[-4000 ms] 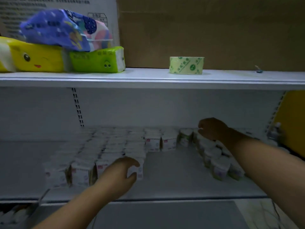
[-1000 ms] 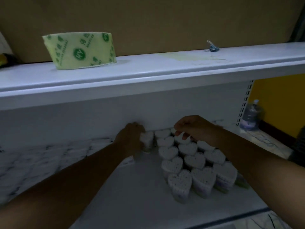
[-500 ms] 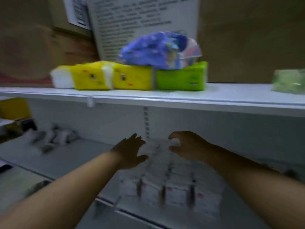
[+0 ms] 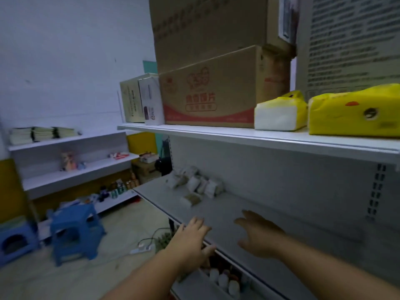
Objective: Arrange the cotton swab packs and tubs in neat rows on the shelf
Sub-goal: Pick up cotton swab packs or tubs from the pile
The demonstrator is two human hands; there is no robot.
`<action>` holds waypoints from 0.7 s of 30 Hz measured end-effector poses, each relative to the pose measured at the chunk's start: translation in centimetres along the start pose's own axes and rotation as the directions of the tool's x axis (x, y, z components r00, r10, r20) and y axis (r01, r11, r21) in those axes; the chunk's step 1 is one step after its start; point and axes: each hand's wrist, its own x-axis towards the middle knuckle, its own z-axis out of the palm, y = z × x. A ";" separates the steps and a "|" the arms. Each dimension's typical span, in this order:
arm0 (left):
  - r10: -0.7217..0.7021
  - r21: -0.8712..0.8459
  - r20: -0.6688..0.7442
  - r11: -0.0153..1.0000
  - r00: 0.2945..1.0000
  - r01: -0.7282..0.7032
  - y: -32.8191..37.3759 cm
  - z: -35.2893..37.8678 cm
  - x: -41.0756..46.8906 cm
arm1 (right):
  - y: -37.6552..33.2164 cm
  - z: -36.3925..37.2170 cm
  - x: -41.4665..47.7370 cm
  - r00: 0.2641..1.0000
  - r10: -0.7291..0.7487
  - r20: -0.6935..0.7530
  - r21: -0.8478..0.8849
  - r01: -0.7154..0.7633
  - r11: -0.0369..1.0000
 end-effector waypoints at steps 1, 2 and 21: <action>-0.005 -0.006 0.008 1.000 1.000 0.005 -1.1 0.2 0.7 | -0.1 0.5 1.6 1.000 0.004 0.016 -0.002 -0.004 1.000; -0.014 -0.014 0.016 1.000 1.000 0.014 -2.2 0.4 1.7 | -0.1 1.0 3.3 0.999 0.007 0.031 -0.013 -0.007 1.000; -0.180 -0.302 -0.163 0.945 0.970 0.124 -18.7 1.2 20.4 | -0.9 5.7 29.9 0.767 0.584 -0.266 0.725 -0.240 0.645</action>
